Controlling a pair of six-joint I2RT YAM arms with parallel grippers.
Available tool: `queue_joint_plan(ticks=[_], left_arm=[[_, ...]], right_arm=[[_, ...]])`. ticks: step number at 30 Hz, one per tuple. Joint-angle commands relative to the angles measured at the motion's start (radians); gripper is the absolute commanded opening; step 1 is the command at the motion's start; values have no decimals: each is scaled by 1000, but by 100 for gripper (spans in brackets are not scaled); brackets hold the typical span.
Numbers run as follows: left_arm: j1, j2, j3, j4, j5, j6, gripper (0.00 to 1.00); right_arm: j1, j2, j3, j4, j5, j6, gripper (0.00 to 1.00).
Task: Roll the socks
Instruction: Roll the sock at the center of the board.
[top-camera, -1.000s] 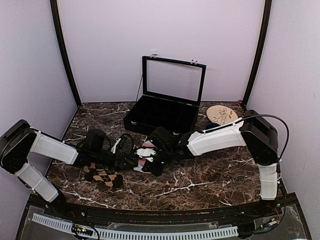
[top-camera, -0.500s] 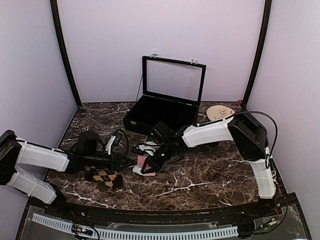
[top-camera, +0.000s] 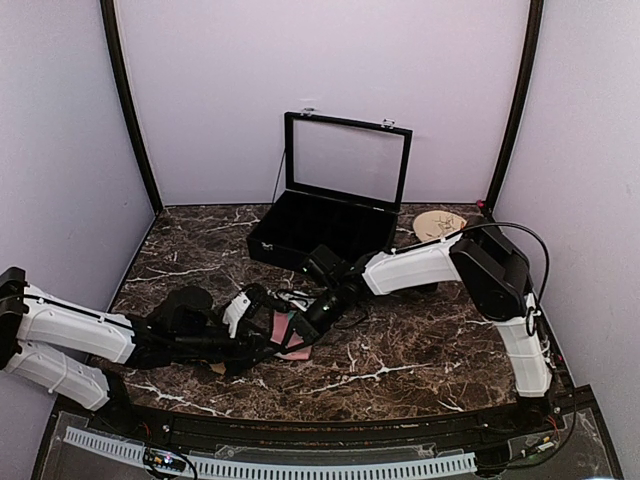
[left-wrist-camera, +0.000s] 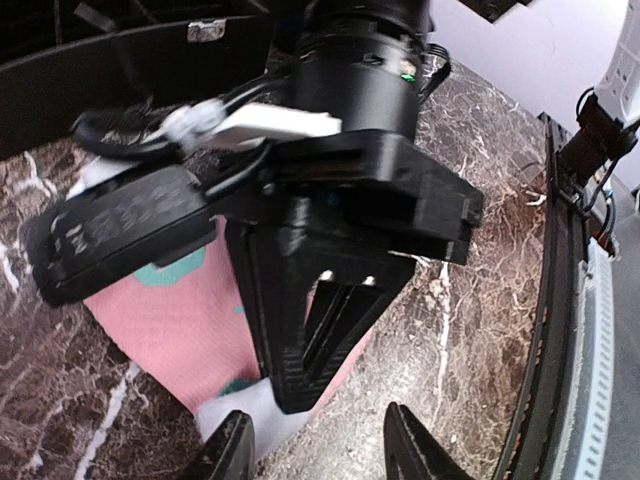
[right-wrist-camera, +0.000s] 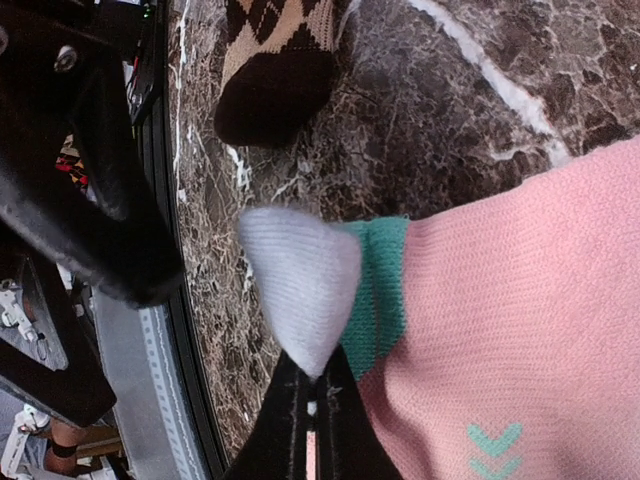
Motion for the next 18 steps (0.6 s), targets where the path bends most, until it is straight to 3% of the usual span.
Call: queue_joint_plan(ticks=[1, 13, 18], left_arm=[[-58, -11, 4, -50, -134, 95, 44], [-185, 90, 93, -173, -292, 245, 43], [-213, 144, 135, -201, -359, 299, 49]], right_arm=[[-8, 38, 36, -30, -45, 23, 0], [-8, 31, 21, -71, -46, -8, 0], [-8, 24, 11, -88, -45, -23, 0]])
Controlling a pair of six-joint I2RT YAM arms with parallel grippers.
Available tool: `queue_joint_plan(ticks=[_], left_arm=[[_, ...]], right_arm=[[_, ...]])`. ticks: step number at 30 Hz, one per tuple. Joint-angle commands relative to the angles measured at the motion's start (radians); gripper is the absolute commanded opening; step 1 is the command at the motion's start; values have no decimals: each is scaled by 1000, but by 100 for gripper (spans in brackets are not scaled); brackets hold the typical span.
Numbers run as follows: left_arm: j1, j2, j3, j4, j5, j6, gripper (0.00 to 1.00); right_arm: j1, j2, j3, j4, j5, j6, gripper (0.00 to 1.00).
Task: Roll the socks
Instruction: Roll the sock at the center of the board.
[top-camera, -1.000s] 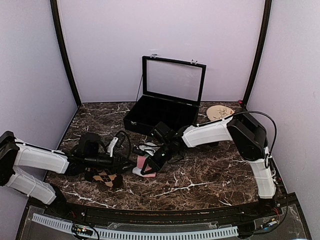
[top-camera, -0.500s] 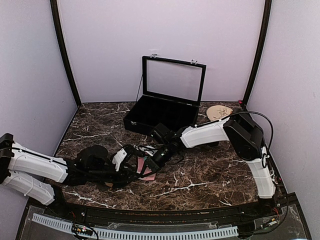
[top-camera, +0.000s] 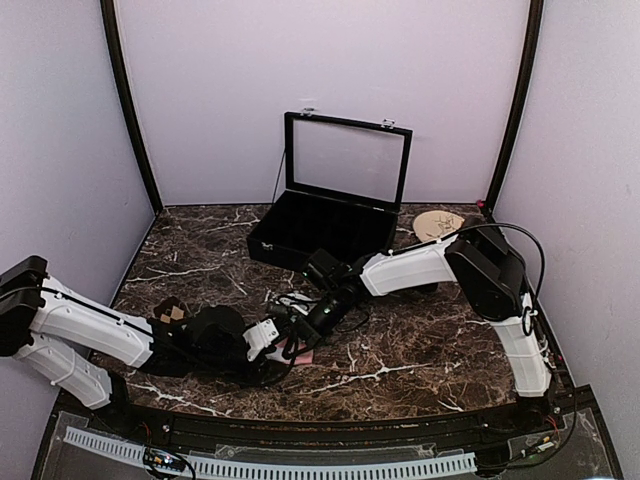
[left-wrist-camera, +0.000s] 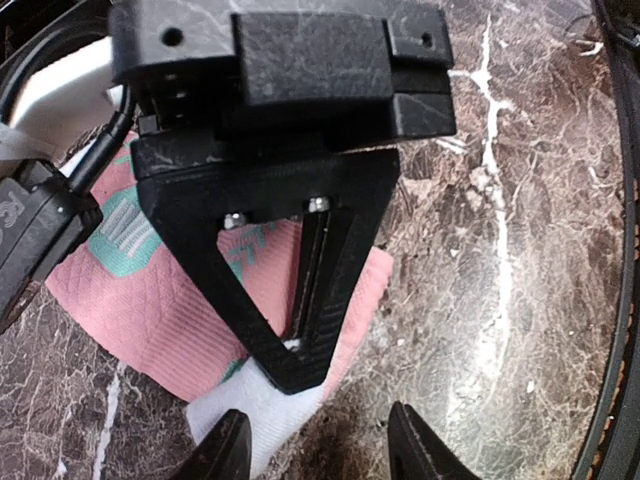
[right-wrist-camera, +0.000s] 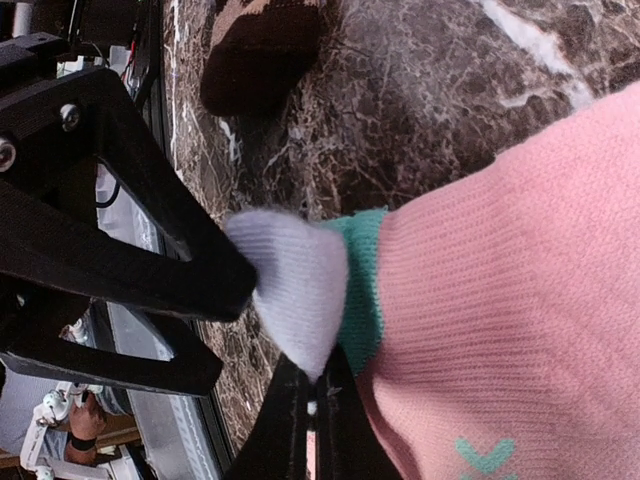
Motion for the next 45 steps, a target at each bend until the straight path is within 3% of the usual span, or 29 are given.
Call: queue_joint_plan(ticks=[1, 26, 32, 36, 45], left_arm=[[-21, 32, 54, -47, -90, 74, 50], [-32, 105, 117, -111, -2, 152, 49], [-33, 133, 130, -123, -6, 169, 44], [-34, 157, 148, -151, 12, 171, 31], [-35, 176, 164, -182, 52, 168, 27]], right_arm=[[-4, -9, -10, -27, -9, -24, 0], [7, -44, -37, -76, -19, -62, 0], [9, -41, -33, -86, -26, -68, 0], [9, -39, -30, -93, -29, -72, 0], [10, -34, -15, -112, -35, -82, 0]])
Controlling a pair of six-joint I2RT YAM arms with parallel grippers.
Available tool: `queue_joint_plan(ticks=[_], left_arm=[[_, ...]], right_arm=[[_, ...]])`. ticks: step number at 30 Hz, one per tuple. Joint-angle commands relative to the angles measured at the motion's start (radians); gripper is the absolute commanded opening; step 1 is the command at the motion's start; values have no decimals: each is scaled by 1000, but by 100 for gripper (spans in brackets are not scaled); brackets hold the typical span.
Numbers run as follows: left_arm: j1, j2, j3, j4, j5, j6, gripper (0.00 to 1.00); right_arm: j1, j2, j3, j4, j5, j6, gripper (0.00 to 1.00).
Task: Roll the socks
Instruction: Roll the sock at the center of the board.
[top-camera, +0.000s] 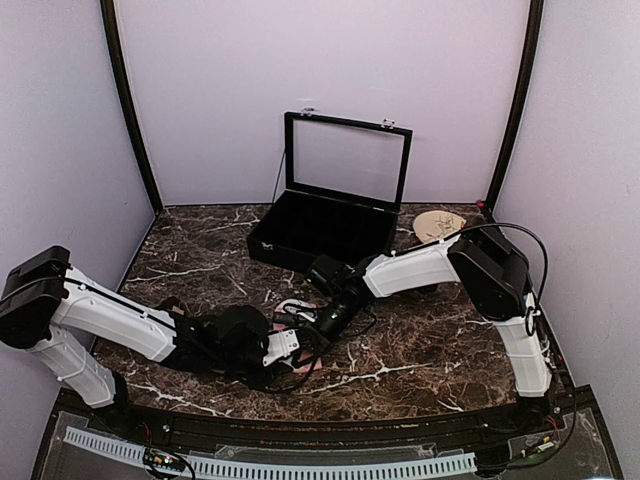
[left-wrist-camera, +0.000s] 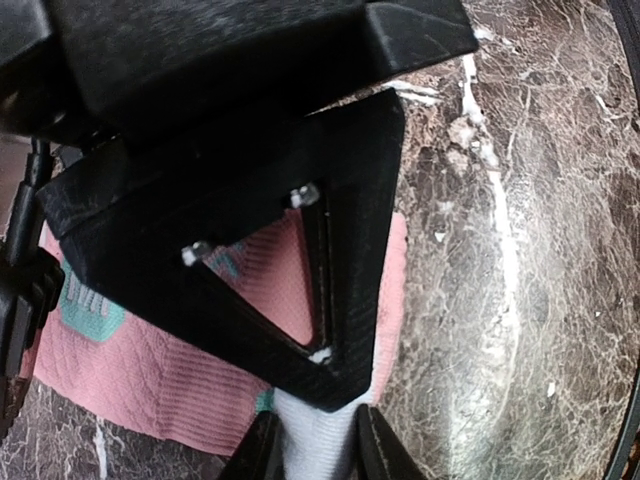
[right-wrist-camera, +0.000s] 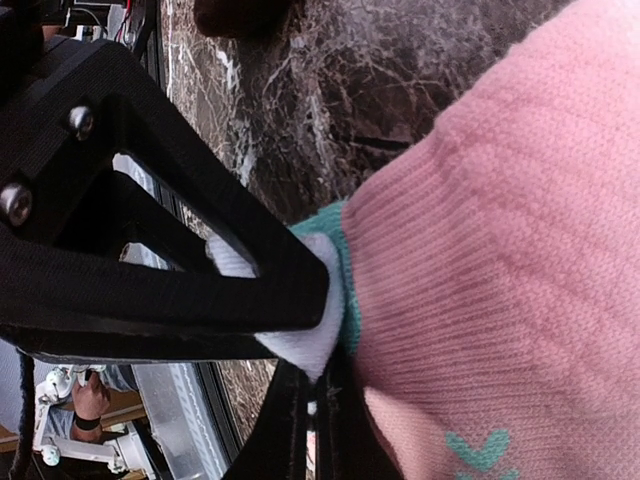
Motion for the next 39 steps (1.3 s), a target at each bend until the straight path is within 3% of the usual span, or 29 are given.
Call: queue_joint_plan(ticks=[1, 6, 14, 18, 30, 39], left_arm=[[-7, 23, 26, -69, 49, -1, 27], [-9, 42, 31, -93, 60, -20, 26], [-9, 122, 76, -149, 92, -57, 0], [-8, 134, 82, -160, 98, -78, 0], [-9, 143, 114, -221, 172, -199, 0], [-7, 115, 90, -204, 253, -291, 0]], right_arm=[[4, -12, 26, -21, -15, -14, 0], [4, -11, 30, -23, -22, -16, 0], [4, -8, 33, -25, -23, -14, 0], [4, -10, 27, -23, -19, -13, 1], [-3, -40, -8, 2, 9, -1, 23], [-27, -131, -103, 82, 63, 31, 29]])
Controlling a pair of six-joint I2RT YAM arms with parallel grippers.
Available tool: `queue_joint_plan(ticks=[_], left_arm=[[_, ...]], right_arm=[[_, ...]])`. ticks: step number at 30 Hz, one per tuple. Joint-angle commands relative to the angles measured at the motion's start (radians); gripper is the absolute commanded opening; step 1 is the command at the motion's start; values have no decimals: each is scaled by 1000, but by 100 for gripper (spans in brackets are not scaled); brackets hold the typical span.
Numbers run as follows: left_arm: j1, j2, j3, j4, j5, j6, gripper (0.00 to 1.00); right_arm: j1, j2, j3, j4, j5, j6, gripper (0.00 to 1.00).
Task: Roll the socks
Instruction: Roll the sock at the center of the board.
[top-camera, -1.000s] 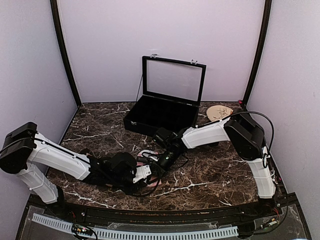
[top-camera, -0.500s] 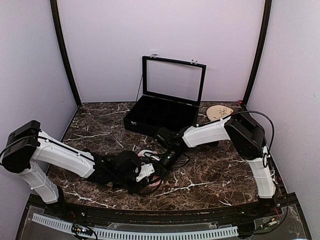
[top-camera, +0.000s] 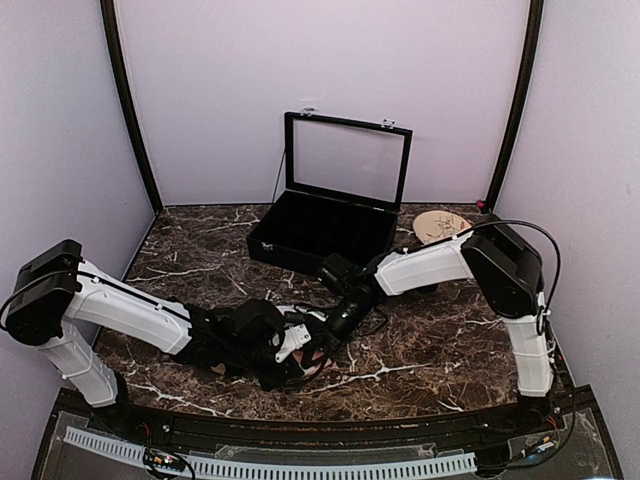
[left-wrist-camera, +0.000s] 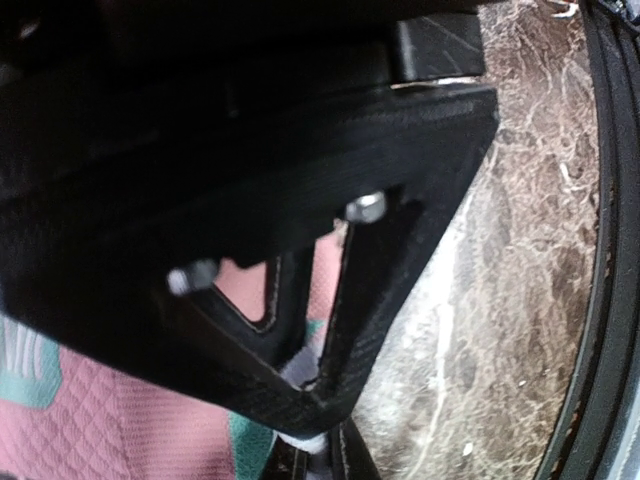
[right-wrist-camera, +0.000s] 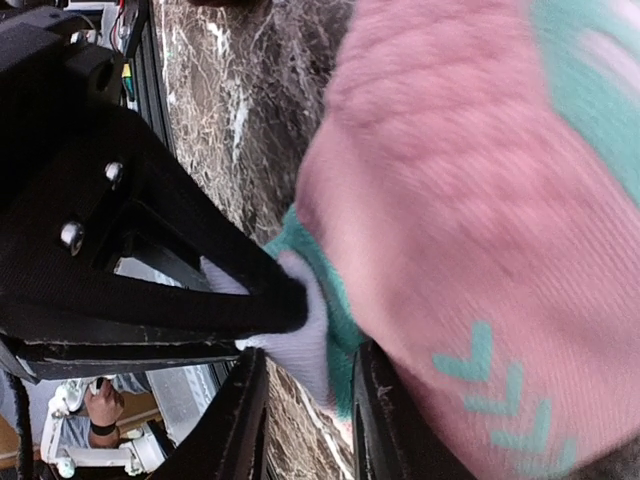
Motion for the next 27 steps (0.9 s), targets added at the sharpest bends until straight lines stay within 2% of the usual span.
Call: queue_joint_plan(ticks=[1, 6, 14, 27], left_arm=[[-8, 28, -36, -86, 122, -92, 0], [14, 29, -39, -83, 172, -118, 0], [82, 11, -68, -55, 242, -180, 0], [219, 11, -133, 69, 508, -312, 0]], right_arm=[[-12, -80, -43, 123, 60, 19, 30], [-36, -125, -94, 207, 83, 67, 33], [-56, -172, -143, 247, 149, 75, 34], [-59, -298, -273, 338, 322, 56, 35]])
